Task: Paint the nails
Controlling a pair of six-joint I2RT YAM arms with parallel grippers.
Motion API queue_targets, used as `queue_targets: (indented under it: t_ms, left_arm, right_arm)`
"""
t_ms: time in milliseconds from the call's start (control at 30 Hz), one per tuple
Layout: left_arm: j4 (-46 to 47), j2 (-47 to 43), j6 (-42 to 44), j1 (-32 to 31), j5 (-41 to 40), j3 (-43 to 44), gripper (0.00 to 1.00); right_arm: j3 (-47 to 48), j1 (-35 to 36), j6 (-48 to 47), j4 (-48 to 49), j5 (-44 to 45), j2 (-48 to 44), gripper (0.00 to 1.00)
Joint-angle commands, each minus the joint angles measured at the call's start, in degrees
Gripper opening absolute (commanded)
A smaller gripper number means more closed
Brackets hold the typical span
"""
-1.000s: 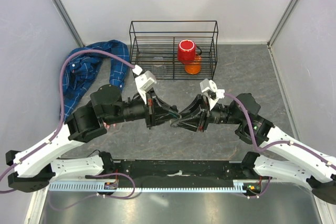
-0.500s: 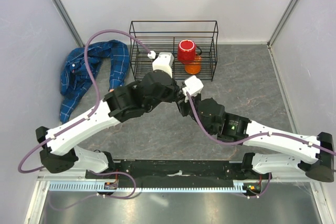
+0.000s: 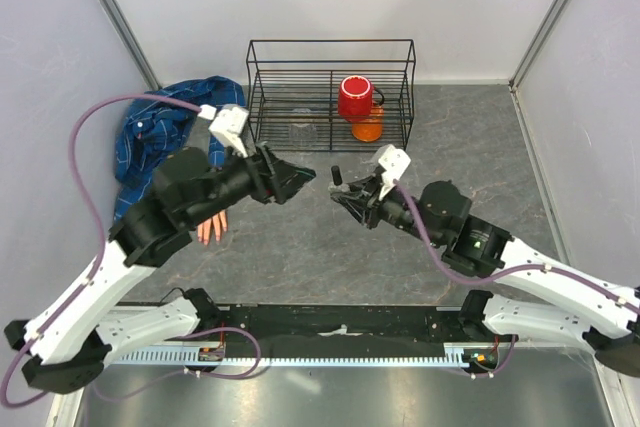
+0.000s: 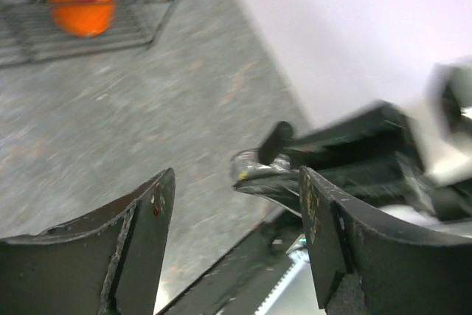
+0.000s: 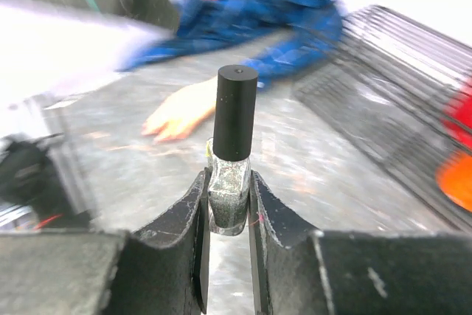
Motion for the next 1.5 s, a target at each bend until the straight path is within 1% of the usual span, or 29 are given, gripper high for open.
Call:
queue_targets:
  t_ms: [0, 67, 100, 167, 200, 267, 333, 400, 500, 533, 567, 667, 733, 767, 933, 1033, 1067, 1100, 1133, 1167, 1200, 1233, 1267, 1300, 1333, 1367, 1400, 1433, 1467]
  left_arm:
    - [9.18, -5.08, 1.34, 3.26, 19.46, -3.0, 0.72]
    - [11.56, -5.35, 2.04, 3.35, 24.84, -3.54, 0.7]
    - [11.91, -5.09, 1.95, 3.36, 28.7, -3.71, 0.7]
    - [12.27, -4.48, 2.13, 3.36, 30.66, -3.89, 0.7]
    - [12.27, -4.48, 2.22, 3.27, 31.1, -3.98, 0.69]
    - [12.96, -4.48, 2.57, 3.36, 31.28, -4.33, 0.68]
    - [14.37, -3.86, 2.39, 3.35, 34.0, -4.33, 0.67]
    - [17.27, -2.9, 1.17, 3.27, 37.42, -4.77, 0.65]
    - [19.29, -2.37, 0.28, 3.35, 39.01, -5.12, 0.63]
    - [19.56, -1.84, 0.28, 3.36, 39.37, -5.12, 0.61]
    - [19.91, -1.49, 0.2, 3.36, 39.89, -4.95, 0.55]
    - [20.35, -0.35, 0.37, 3.27, 41.56, -4.42, 0.45]
    - [20.61, 0.0, 0.63, 3.27, 42.53, -4.33, 0.43]
    - [20.62, 0.18, 0.9, 3.27, 43.4, -4.33, 0.39]
    - [20.44, 1.24, 1.16, 3.27, 45.34, -4.33, 0.34]
    - [19.65, 1.85, 1.95, 3.27, 45.0, -3.81, 0.16]
    - [18.52, 1.85, 2.74, 3.35, 44.21, -3.2, 0.04]
    - [17.46, 2.03, 3.35, 3.27, 41.77, -2.75, 0.02]
    - [16.15, 2.12, 4.06, 3.27, 39.48, -2.23, 0.02]
    - [12.57, 2.2, 5.02, 3.18, 32.85, -1.09, 0.02]
    - [10.96, 2.38, 5.38, 3.18, 28.78, -0.56, 0.02]
    - [9.38, 2.55, 5.38, 3.09, 24.47, -0.03, 0.02]
    - [5.28, 3.08, 5.12, 2.92, 14.86, 1.37, 0.02]
    - [3.15, 3.87, 4.68, 1.7, 9.54, 2.34, 0.02]
    - [0.78, 6.4, 3.37, 0.64, 4.01, 3.39, 0.02]
    - [-1.34, 7.82, 2.4, -0.67, -7.36, 6.01, 0.02]
    - [-5.45, 9.31, 1.26, -3.91, -13.04, 7.34, 0.02]
    - [-7.05, 12.54, -1.36, -5.33, -18.23, 9.62, 0.02]
    - [-8.03, 13.79, -2.69, -6.65, -25.42, 10.43, 0.02]
  right_arm:
    - [-0.08, -5.34, 6.36, 3.53, -30.08, -3.2, 0.0]
    - [0.1, -6.5, 8.04, 4.32, -35.89, -3.11, 0.0]
    - [0.1, -7.37, 10.05, 5.89, -40.35, -3.02, 0.0]
    - [-0.25, -7.82, 12.34, 8.01, -43.37, -3.02, 0.0]
    - [-0.42, -8.34, 13.4, 10.11, -46.52, -3.02, 0.0]
    - [-0.86, -8.78, 16.83, 12.58, -49.08, -2.67, 0.0]
    - [-1.56, -9.49, 19.89, 16.09, -50.76, -2.58, 0.0]
    - [-2.09, -10.19, 21.49, 18.99, -51.55, -2.32, 0.0]
    - [-2.53, -10.8, 23.08, 20.84, -52.52, -1.53, 0.0]
    - [-2.71, -10.89, 23.25, 21.2, -52.61, -1.44, 0.0]
    - [-2.89, -10.98, 23.86, 21.55, -52.61, -1.35, 0.0]
    - [-2.89, -11.77, 24.4, 22.52, -52.61, -1.0, 0.0]
    - [-2.71, -12.39, 24.66, 22.87, -52.52, -0.74, 0.0]
    - [-2.71, -12.56, 24.75, 23.05, -52.35, -0.3, 0.0]
    - [-2.98, -14.15, 26.32, 25.24, -53.14, 0.76, 0.0]
    - [-2.71, -14.67, 25.9, 25.69, -53.05, 1.11, 0.0]
    - [-2.36, -14.67, 25.11, 24.9, -52.53, 1.46, 0.0]
    - [-1.84, -14.67, 23.8, 21.59, -51.74, 1.55, 0.0]
    - [-0.7, -14.67, 22.39, 19.29, -48.34, 1.64, 0.0]
    - [0.09, -14.76, 18.46, 13.61, -46.04, 1.81, 0.0]
    - [0.97, -14.5, 16.68, 10.95, -42.89, 1.99, 0.0]
    - [2.55, -14.06, 15.01, 8.57, -34.94, 2.08, 0.0]
    - [3.69, -12.93, 9.69, 2.37, -27.98, 2.43, 0.0]
    - [4.75, -8.31, 7.2, -0.3, -20.78, 2.95, 0.0]
    - [7.28, -5.3, 4.56, -2.33, -2.87, 3.74, 0.0]
    - [8.44, 0.39, 2.01, -6.01, 5.14, 6.36, 0.0]
    - [9.76, 2.44, 1.55, -7.0, 11.75, 7.95, 0.0]
    - [11.68, 4.47, 1.46, -7.62, 18.95, 10.66, 0.0]
    - [12.14, 7.62, 0.85, -6.93, 27.98, 11.65, 0.0]
